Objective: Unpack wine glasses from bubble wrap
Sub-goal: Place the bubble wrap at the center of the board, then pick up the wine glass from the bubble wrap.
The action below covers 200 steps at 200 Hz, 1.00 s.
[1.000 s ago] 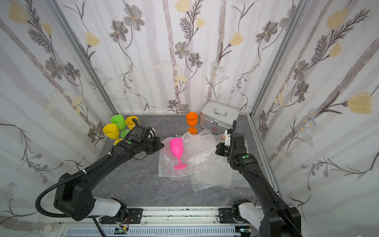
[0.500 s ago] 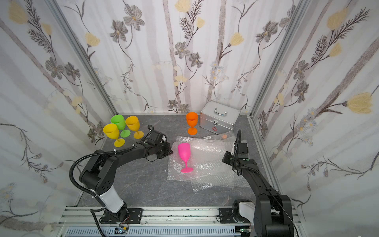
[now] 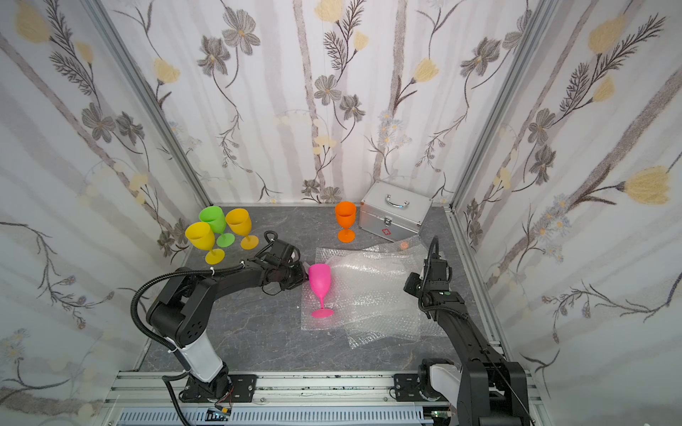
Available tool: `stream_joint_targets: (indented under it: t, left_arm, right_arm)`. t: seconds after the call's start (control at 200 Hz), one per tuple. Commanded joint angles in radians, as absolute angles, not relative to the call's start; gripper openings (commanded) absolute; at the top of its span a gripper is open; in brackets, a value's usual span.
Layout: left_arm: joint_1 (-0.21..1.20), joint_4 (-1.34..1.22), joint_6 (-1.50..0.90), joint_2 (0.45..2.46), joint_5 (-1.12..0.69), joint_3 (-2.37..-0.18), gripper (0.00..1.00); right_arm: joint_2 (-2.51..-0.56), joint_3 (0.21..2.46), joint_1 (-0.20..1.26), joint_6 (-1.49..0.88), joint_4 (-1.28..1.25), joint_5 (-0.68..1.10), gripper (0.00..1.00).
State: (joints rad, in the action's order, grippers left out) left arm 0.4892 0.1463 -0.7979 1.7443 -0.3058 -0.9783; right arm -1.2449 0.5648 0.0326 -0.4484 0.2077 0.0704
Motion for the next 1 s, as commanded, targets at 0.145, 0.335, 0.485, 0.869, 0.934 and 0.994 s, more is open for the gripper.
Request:
stream_joint_targets:
  t: [0.145,0.335,0.485,0.869,0.934,0.994]
  left_arm:
    - [0.489,0.238,-0.762,1.64,-0.253,-0.986,0.32]
    - [0.489,0.268,-0.755,1.572,-0.277,-0.985,0.39]
    - [0.483,0.283,-0.735,1.546,-0.295,-0.987,0.43]
    - [0.497,0.198,-0.752,1.534,-0.446,-0.919,0.44]
    - [0.526,0.182,-0.758,1.54,-0.464,-0.903,0.44]
    - [0.553,0.171,-0.763,1.548,-0.473,-0.891,0.44]
  right_arm:
    - [-1.143,0.625,0.032,-0.433,0.24,0.064,0.41]
    - [-1.102,0.686,0.061,-0.42,0.265,0.125,0.41]
    - [-1.159,0.716,0.158,-0.412,0.247,0.228,0.41]
    - [-1.494,0.799,0.503,-0.486,0.034,0.384,0.42]
    - [-1.535,0.818,0.516,-0.49,0.015,0.402,0.43]
    - [-1.567,0.835,0.527,-0.49,0.007,0.418,0.43]
